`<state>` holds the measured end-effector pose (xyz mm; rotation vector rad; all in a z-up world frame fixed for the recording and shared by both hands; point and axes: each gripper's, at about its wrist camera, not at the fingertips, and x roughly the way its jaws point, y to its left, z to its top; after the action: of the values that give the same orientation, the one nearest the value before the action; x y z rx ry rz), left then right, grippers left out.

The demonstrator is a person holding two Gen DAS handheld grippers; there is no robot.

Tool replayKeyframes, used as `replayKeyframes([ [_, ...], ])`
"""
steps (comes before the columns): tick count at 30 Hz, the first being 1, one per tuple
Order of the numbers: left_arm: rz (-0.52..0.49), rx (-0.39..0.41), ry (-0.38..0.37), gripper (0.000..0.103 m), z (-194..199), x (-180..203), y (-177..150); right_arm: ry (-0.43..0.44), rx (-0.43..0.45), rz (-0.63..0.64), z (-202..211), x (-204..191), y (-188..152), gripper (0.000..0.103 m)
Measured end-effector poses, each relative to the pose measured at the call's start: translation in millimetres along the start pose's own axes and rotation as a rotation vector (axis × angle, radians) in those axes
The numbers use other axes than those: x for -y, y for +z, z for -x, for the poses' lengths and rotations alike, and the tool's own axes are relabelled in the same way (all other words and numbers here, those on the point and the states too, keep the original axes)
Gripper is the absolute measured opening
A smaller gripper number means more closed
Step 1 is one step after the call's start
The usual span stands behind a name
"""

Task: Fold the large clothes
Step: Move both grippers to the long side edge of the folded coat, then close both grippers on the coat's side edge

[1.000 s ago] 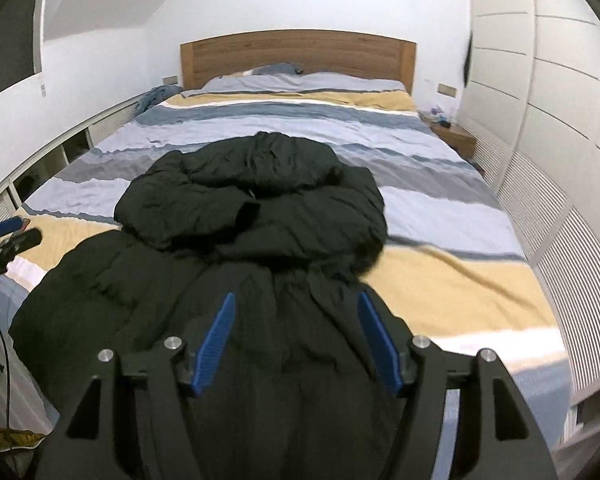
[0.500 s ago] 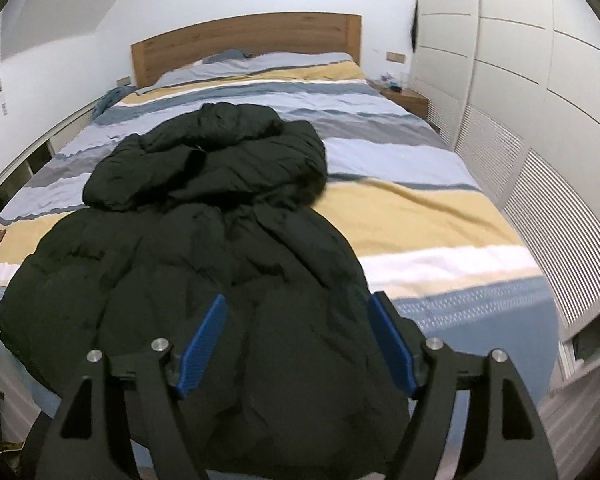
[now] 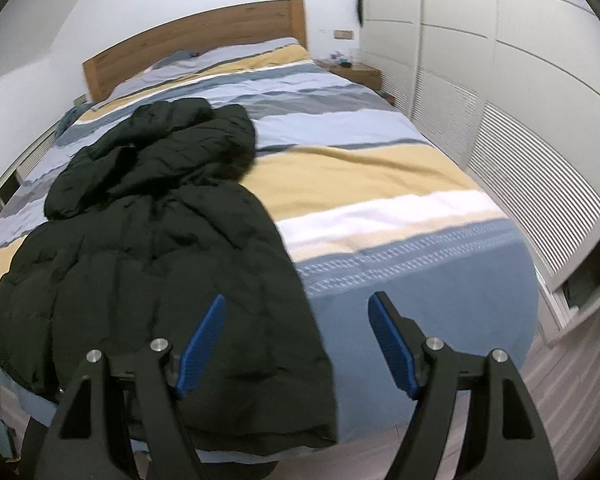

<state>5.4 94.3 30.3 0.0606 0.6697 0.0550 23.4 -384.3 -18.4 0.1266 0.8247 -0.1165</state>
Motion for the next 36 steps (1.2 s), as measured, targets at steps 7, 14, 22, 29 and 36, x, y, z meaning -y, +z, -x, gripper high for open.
replayKeyframes([
  [7, 0.015, -0.06, 0.008, 0.103, -18.5, -7.1, -7.5, -0.024, -0.032, -0.054, -12.3, 24.3, -5.0, 0.073],
  [14, 0.028, -0.099, 0.016, 0.103, -32.0, -13.5, -11.1, -0.012, -0.039, -0.074, -16.4, 28.3, -1.2, 0.073],
  [22, 0.038, -0.139, 0.022, 0.103, -44.7, -22.9, -18.7, 0.02, -0.077, -0.061, -31.3, 20.9, -3.5, 0.073],
  [29, 0.114, -0.187, -0.017, 0.103, -60.4, -57.2, -31.3, 0.023, -0.1, -0.068, -39.8, 20.5, -5.9, 0.073],
  [36, 0.287, -0.262, -0.131, 0.102, -85.5, -128.0, -54.1, 0.041, -0.109, -0.08, -44.5, 25.8, -1.9, 0.073],
])
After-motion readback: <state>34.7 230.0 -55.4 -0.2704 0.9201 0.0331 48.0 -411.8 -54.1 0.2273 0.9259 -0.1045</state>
